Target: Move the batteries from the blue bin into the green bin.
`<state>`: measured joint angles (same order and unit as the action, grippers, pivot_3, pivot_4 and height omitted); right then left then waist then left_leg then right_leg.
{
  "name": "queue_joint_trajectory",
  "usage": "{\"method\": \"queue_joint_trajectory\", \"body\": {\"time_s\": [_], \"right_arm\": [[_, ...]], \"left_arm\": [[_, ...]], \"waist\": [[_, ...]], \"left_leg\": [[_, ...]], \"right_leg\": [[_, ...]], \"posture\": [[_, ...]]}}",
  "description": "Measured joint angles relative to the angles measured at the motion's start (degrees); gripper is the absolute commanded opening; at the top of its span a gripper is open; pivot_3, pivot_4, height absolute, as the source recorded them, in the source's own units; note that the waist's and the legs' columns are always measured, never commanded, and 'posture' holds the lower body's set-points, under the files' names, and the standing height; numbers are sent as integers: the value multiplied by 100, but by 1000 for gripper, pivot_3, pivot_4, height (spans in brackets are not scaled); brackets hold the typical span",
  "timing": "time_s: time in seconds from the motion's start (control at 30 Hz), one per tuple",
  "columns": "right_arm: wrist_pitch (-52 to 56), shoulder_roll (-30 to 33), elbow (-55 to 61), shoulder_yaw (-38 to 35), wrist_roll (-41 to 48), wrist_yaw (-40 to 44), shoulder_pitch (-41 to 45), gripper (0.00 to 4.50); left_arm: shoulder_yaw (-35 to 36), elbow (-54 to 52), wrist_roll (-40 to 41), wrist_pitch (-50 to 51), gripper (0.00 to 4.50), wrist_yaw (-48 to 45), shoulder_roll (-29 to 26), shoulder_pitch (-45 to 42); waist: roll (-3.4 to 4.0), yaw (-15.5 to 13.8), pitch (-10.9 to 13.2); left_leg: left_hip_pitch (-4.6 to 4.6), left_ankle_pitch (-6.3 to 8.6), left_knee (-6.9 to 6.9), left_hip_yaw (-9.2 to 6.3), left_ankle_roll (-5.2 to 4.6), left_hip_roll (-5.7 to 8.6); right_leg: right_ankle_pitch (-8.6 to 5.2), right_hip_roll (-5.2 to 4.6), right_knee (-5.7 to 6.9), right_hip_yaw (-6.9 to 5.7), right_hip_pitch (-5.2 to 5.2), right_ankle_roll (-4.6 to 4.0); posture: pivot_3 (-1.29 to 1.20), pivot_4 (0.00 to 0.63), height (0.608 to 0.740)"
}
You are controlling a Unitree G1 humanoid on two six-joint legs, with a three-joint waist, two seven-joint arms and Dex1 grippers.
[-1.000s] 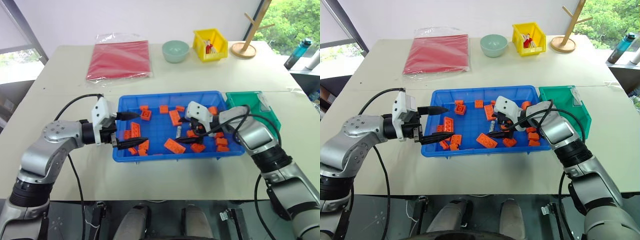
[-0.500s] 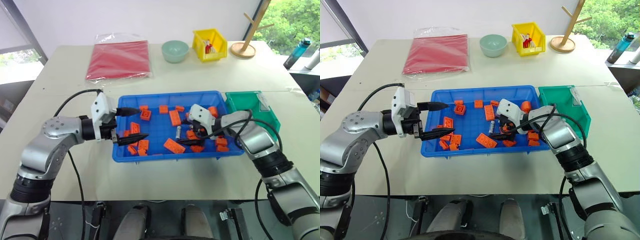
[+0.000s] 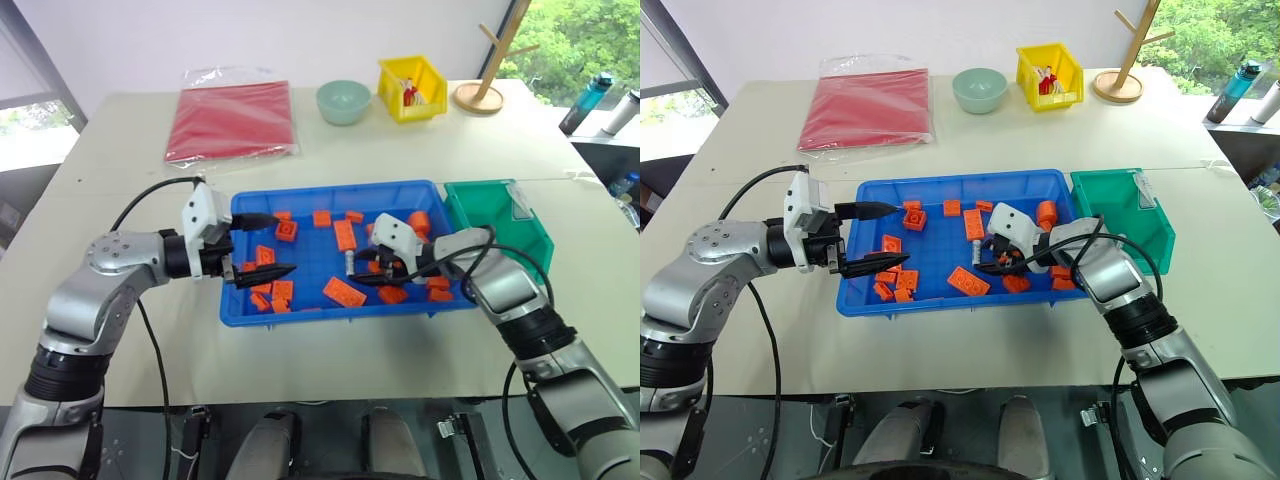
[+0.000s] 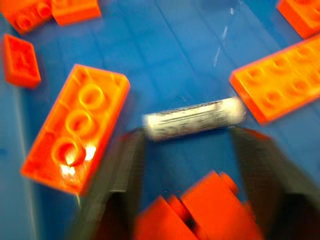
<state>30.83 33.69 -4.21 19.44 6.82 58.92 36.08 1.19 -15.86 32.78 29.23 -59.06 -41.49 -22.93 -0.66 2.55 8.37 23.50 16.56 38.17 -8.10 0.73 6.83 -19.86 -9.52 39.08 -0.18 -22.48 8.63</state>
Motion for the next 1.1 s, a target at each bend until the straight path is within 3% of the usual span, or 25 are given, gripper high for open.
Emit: {"method": "queue_joint_trajectory", "body": {"time_s": [0.1, 0.2, 0.5, 0.6, 0.7, 0.87, 1.1], "right_arm": [[6, -80, -39, 0, -1, -26, 6, 2263], [13, -96, -59, -2, 0, -28, 6, 1057], [684, 34, 514, -120, 91, -121, -4, 1057], [1242, 39, 970, -308, 176, -341, 1, 1872], [1982, -154, 1276, -445, 319, -664, 91, 3355], [3364, -889, 1555, -547, 610, -1338, 405, 3355], [4269, -1788, 1349, -671, 815, -2138, 420, 3355]], "left_arm": [[0, 0, -25, -7, 4500, 2, 0, 0], [0, 0, -30, -6, 4500, 5, 0, -2], [-25, 1, -53, 12, 4500, 51, 24, -62], [-34, 0, -53, 21, 4500, 53, 47, -76], [-29, -7, -53, 27, 4500, 47, 40, -55], [-20, -111, -47, 53, 4500, -19, -101, 196], [80, -294, -20, 53, 4500, -55, -271, 586]], "waist": [[0, -11, 0], [0, -7, 0], [0, -5, 0], [0, -6, 0], [0, -4, 0], [0, 10, 0], [1, -1, 0]], "left_leg": [[0, 0, 2, -3, 0, 1], [0, 0, 1, -3, 0, 2], [0, 0, 1, -3, 0, 2], [0, 0, 1, -3, 0, 2], [0, 0, 1, -3, 0, 2], [0, 0, -4, -3, 0, -2], [0, 0, -1, -8, 1, 4]], "right_leg": [[0, 0, 0, 0, 3, 0], [0, -1, 0, 0, 2, 0], [0, -1, 1, 0, 1, 0], [0, -1, 1, 0, 2, 0], [0, -1, 1, 0, 1, 0], [0, 0, 4, 1, -4, 0], [0, -3, 5, 2, -2, 0]], "posture": [[0, 150, 717], [0, 150, 717], [0, 150, 717], [0, 150, 717], [0, 150, 717], [0, 150, 717], [0, 150, 717]]}}
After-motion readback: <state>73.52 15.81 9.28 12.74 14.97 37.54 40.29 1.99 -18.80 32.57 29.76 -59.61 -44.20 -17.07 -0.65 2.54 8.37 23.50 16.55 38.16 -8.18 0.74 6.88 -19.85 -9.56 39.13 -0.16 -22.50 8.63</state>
